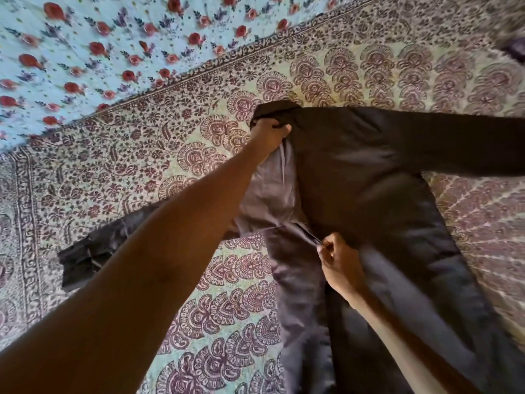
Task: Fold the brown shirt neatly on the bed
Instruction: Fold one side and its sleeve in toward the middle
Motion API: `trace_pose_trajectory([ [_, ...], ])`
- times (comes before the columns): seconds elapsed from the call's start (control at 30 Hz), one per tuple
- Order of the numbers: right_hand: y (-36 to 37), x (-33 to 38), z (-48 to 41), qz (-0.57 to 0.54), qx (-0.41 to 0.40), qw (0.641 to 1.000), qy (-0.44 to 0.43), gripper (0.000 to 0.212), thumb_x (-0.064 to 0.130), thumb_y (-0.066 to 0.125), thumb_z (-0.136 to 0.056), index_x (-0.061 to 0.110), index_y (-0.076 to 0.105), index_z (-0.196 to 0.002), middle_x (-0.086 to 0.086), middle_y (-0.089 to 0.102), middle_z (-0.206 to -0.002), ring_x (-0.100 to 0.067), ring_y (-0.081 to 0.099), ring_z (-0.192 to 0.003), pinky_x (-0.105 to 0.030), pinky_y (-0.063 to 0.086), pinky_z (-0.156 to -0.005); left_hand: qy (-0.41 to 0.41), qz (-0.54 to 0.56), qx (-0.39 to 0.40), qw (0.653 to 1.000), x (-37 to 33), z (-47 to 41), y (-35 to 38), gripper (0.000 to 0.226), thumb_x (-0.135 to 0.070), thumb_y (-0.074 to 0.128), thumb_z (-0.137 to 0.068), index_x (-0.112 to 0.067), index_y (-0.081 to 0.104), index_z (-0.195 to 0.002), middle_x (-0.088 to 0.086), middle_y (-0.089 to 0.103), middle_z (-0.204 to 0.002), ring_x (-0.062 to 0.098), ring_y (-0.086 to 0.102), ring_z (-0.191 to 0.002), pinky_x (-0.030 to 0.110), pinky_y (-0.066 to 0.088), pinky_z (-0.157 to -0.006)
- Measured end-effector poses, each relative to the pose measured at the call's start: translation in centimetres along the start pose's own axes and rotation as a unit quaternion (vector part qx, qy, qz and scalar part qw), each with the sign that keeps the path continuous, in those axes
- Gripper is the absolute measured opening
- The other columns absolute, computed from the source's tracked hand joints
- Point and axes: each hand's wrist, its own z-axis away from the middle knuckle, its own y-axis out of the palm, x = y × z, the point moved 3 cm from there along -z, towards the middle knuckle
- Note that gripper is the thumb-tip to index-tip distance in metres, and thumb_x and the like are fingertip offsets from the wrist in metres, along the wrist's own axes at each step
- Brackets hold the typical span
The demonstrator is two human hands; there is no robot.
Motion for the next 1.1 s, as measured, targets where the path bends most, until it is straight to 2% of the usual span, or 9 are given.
trace_pose_trajectory([
  [0.1,-1.0,-1.4,-0.2,0.016,-0.022,1.0,0.015,0.012,0.019,0.05,-0.097,0.009,0.055,-0.102,-0.018,0.069,-0.091,-0.04,0.065,-0.09,-0.039,0.045,-0.069,0.001,-0.011,0.011,1.0,-1.4,-0.1,2.0,0.028,-0.035,0.062,-0.091,-0.008,0.068,-0.093,0.015,0.063,-0.091,0.029,0.063,-0.094,0.023,0.039,-0.072],
  [0.2,-2.0,-2.6,-0.6,0.012,-0.047,0.998,0.051,0.01,0.019,0.047,-0.098,0.013,0.053,-0.103,-0.018,0.068,-0.093,-0.039,0.065,-0.092,-0.031,0.038,-0.064,-0.002,-0.018,0.011,1.0,-2.5,-0.3,3.4,0.037,-0.038,0.061,-0.092,-0.005,0.068,-0.107,0.019,0.066,-0.111,0.031,0.061,-0.107,0.027,0.045,-0.082],
  [0.5,-1.9,-4.0,-1.3,0.023,-0.02,0.998,0.057,0.024,0.037,0.052,-0.096,0.015,0.058,-0.102,-0.016,0.07,-0.095,-0.037,0.064,-0.096,-0.038,0.048,-0.074,-0.001,-0.102,-0.004,0.995,-2.3,0.0,4.7,0.04,-0.032,0.059,-0.093,-0.014,0.059,-0.128,0.011,0.063,-0.124,0.027,0.056,-0.12,0.027,0.042,-0.095],
  [0.63,-2.1,-4.1,-0.6,0.0,0.003,0.997,0.08,0.042,0.052,0.056,-0.089,0.015,0.059,-0.109,-0.011,0.07,-0.096,-0.034,0.064,-0.098,-0.036,0.05,-0.076,0.08,-0.151,-0.108,0.979,-1.8,2.1,4.2,0.037,-0.027,0.058,-0.086,-0.016,0.053,-0.121,0.006,0.06,-0.121,0.028,0.053,-0.116,0.046,0.042,-0.1],
  [0.7,-2.1,-4.5,0.4,-0.018,0.038,0.994,0.099,0.048,0.061,0.057,-0.084,0.017,0.061,-0.101,-0.006,0.07,-0.089,-0.032,0.067,-0.091,-0.039,0.054,-0.075,0.123,-0.201,-0.169,0.957,-1.1,5.4,4.3,0.039,-0.023,0.055,-0.083,-0.016,0.052,-0.121,0.007,0.055,-0.123,0.03,0.05,-0.116,0.047,0.039,-0.099],
  [0.8,-2.1,-5.6,2.9,-0.025,0.088,0.987,0.129,0.056,0.071,0.058,-0.075,0.015,0.059,-0.08,0.0,0.067,-0.073,-0.027,0.067,-0.078,-0.04,0.057,-0.068,0.155,-0.219,-0.181,0.946,1.4,12.6,5.4,0.041,-0.024,0.054,-0.083,-0.016,0.051,-0.123,0.01,0.053,-0.125,0.031,0.047,-0.115,0.046,0.034,-0.098],
  [0.93,-2.6,-6.4,7.9,0.034,0.133,0.983,0.122,0.053,0.06,0.06,-0.083,0.006,0.061,-0.081,-0.008,0.068,-0.076,-0.025,0.064,-0.081,-0.018,0.036,-0.052,0.149,-0.198,-0.138,0.959,6.1,22.7,7.7,0.03,-0.019,0.055,-0.081,-0.02,0.056,-0.111,0.005,0.055,-0.113,0.026,0.046,-0.102,0.041,0.035,-0.089],
  [1.0,-2.5,-7.0,10.2,0.023,0.139,0.984,0.114,0.049,0.051,0.065,-0.085,0.002,0.061,-0.081,-0.012,0.07,-0.078,-0.021,0.063,-0.072,-0.015,0.035,-0.051,0.172,-0.211,-0.108,0.956,8.1,27.2,9.0,0.026,-0.02,0.054,-0.082,-0.02,0.059,-0.108,0.004,0.056,-0.11,0.024,0.048,-0.1,0.039,0.039,-0.086],
  [1.1,-1.9,-8.7,13.2,0.025,0.144,0.981,0.125,0.044,0.045,0.07,-0.082,0.008,0.055,-0.066,-0.002,0.059,-0.058,-0.009,0.047,-0.053,-0.015,0.034,-0.049,0.184,-0.202,-0.075,0.959,11.1,32.2,10.4,0.027,-0.02,0.052,-0.087,-0.02,0.059,-0.113,0.002,0.057,-0.116,0.023,0.05,-0.104,0.039,0.041,-0.088],
])
